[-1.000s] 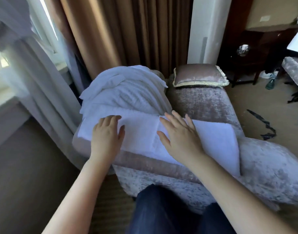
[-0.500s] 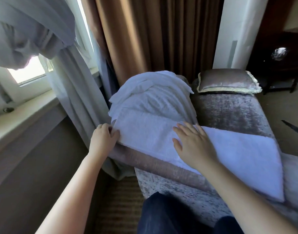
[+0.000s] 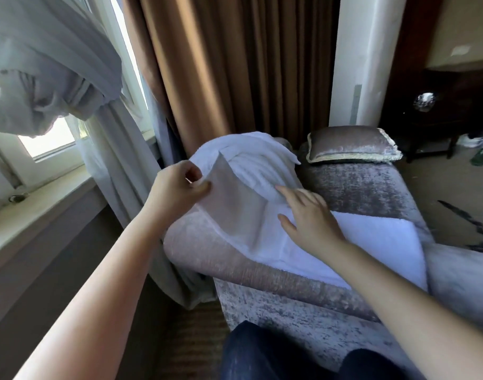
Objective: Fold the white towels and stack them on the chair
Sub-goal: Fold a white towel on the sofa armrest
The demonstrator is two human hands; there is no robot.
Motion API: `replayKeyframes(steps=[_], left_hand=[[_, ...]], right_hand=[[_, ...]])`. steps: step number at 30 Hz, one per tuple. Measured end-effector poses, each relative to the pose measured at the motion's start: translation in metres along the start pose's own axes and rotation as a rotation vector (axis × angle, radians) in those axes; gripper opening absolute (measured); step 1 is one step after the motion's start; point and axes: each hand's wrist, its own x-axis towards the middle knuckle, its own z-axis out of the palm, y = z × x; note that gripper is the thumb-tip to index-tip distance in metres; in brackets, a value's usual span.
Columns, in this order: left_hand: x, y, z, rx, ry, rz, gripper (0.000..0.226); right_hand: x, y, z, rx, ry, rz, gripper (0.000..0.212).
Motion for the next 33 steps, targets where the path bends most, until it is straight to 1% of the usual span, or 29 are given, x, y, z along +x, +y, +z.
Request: replayKeyframes(steps=[2,3,5,6,8,9,10,11,12,13,14,16,17,20,22,24,26,27,29,30,31,32,33], left_hand=[[-0.003,0.037,-0.004,0.001,0.030,0.177,0.015],[-0.006,0.055,-0.003,0.009,0.018,0.272,0.016],[-0.012,0.091,0.003,0.037,0.008,0.465,0.018],[-0.016,0.106,0.008,0.061,0.038,0.562,0.021],[-0.023,0.131,0.017,0.085,0.096,0.706,0.030],[-0.026,0.140,0.021,0.038,0.069,0.738,0.035],[-0.030,0.147,0.024,-0.050,-0.023,0.730,0.040],[-0.033,0.151,0.027,-0.159,-0.143,0.681,0.046],[-0.034,0.152,0.032,-0.269,-0.253,0.603,0.051],[-0.035,0.151,0.038,-0.339,-0.307,0.533,0.052],[-0.035,0.147,0.048,-0.347,-0.311,0.482,0.048],[-0.036,0.129,0.077,-0.215,-0.283,0.397,0.035],[-0.041,0.121,0.093,-0.147,-0.310,0.361,0.036],[-0.063,0.102,0.139,-0.123,-0.377,0.432,0.064],[-0.073,0.097,0.159,-0.064,-0.393,0.431,0.073],[-0.080,0.097,0.170,0.040,-0.414,0.425,0.079],[-0.088,0.096,0.176,0.117,-0.402,0.500,0.076],[-0.091,0.095,0.179,0.158,-0.387,0.541,0.073],[-0.094,0.092,0.185,0.223,-0.337,0.574,0.068],[-0.095,0.091,0.187,0.236,-0.321,0.580,0.067],[-0.095,0.090,0.190,0.239,-0.306,0.590,0.067],[-0.096,0.090,0.191,0.243,-0.292,0.602,0.067],[-0.097,0.090,0.192,0.253,-0.280,0.609,0.067]], right_hand=[[0.017,-0.010,-0.038,0.024,0.094,-0.060,0.061],[0.023,-0.017,-0.058,0.052,0.116,-0.086,0.065],[0.030,-0.026,-0.094,0.067,0.099,-0.110,0.067],[0.029,-0.026,-0.107,0.032,0.084,-0.121,0.061],[0.021,-0.016,-0.125,-0.026,0.122,-0.164,0.042],[0.015,-0.006,-0.131,-0.043,0.138,-0.153,0.033],[0.007,0.003,-0.136,-0.052,0.138,-0.119,0.031],[-0.002,0.015,-0.138,-0.069,0.140,-0.087,0.032],[-0.013,0.028,-0.139,-0.089,0.161,-0.068,0.035],[-0.025,0.039,-0.141,-0.100,0.191,-0.056,0.039],[-0.038,0.048,-0.142,-0.100,0.209,-0.038,0.042],[-0.065,0.064,-0.138,-0.080,0.241,0.009,0.049],[-0.078,0.070,-0.135,-0.078,0.240,0.046,0.049],[-0.114,0.086,-0.123,-0.149,0.188,0.190,0.046],[-0.132,0.096,-0.113,-0.125,0.132,0.270,0.050],[-0.146,0.102,-0.105,-0.049,0.081,0.349,0.048],[-0.156,0.101,-0.102,0.083,0.048,0.415,0.047],[-0.158,0.101,-0.102,0.186,0.051,0.471,0.050],[-0.155,0.101,-0.106,0.413,0.126,0.600,0.052],[-0.149,0.101,-0.107,0.485,0.174,0.656,0.045],[-0.142,0.102,-0.107,0.505,0.200,0.699,0.035],[-0.135,0.101,-0.106,0.492,0.205,0.732,0.024],[-0.127,0.099,-0.104,0.456,0.203,0.749,0.022]])
